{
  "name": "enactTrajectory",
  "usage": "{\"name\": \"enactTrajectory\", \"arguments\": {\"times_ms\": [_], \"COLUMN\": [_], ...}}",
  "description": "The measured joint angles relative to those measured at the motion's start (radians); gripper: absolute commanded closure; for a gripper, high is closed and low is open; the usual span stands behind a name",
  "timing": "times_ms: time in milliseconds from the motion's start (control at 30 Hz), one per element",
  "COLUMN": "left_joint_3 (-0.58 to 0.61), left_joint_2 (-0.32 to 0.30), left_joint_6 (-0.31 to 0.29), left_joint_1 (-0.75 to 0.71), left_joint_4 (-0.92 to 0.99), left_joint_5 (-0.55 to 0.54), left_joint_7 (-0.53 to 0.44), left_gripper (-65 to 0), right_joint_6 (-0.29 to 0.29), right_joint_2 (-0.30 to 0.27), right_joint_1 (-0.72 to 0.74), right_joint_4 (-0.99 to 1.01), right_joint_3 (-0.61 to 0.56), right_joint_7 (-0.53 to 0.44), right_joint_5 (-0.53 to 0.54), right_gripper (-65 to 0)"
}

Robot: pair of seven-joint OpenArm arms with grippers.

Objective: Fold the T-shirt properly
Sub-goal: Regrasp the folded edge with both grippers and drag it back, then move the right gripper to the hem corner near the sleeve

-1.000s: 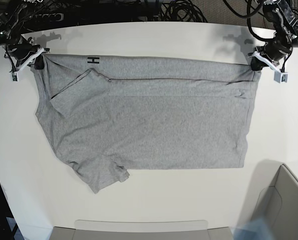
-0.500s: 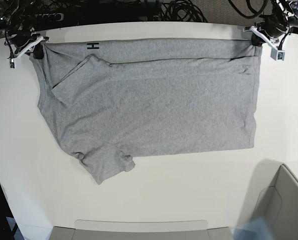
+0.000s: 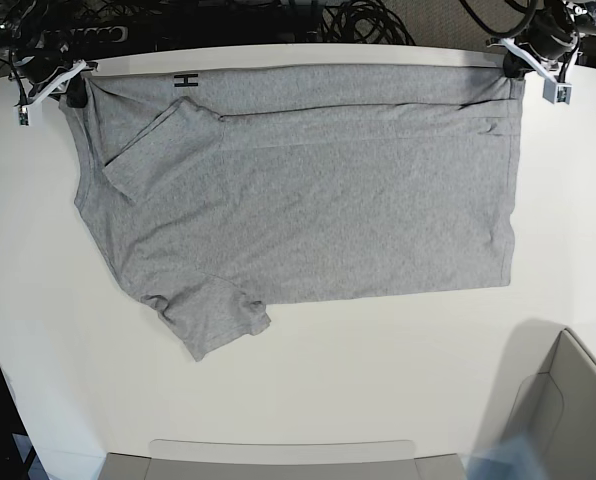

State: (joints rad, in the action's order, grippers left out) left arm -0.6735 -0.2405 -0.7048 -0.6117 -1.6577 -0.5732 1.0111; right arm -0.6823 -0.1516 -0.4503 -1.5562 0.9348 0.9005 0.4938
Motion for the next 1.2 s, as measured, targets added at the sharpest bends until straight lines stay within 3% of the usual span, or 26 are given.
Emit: {"name": "enactTrajectory", "arguments": {"times_ms": [33,167,267,600,733,867,1100,1200], "left_joint_3": [0.000,0.000,0.000,0.000,-0.034,-0.087,-0.087,-0.087], "left_joint_2": [0.000,0.000,0.003,0.006,0.009,0.002,0.008,0.009], "left_joint_6": [0.000,-0.002,0.009,0.008,0.004,0.008,0.008,0.008], "left_joint_1": [0.000,0.000,-0.017,-0.047,-0.047,-0.041,0.020,0.071], "left_joint_4": [0.000,-0.018,-0.071,-0.205,-0.219,-0.219,-0.283,-0.353], "left_joint_5": [0.000,0.005,0.052,0.050,0.045,0.053,0.049,0.048], "left_joint_7": [0.000,0.010,0.043,0.058,0.058,0.119,0.141,0.141], "left_gripper": [-3.2,-15.3,-17.3,-17.1,-17.2,-17.2,-17.1,-17.1], "right_joint_6": [0.000,0.000,0.000,0.000,0.000,0.000,0.000,0.000], "right_joint_2": [0.000,0.000,0.001,0.052,0.079,0.040,0.026,0.014], "right_joint_1": [0.001,-0.002,-0.003,-0.034,-0.035,0.002,0.058,0.144], "right_joint_4": [0.000,-0.003,-0.018,-0.179,-0.257,-0.266,-0.364,-0.438], "right_joint_3": [0.000,-0.002,-0.003,0.003,0.088,0.144,0.153,0.076], "right_joint_7": [0.003,0.003,0.005,0.107,0.128,0.235,0.283,0.267], "right_joint_5": [0.000,0.002,-0.005,-0.103,-0.097,-0.105,-0.117,-0.109], "right_gripper": [-1.7,-18.7,-25.0,-25.2,-25.2,-25.2,-25.1,-25.0]}}
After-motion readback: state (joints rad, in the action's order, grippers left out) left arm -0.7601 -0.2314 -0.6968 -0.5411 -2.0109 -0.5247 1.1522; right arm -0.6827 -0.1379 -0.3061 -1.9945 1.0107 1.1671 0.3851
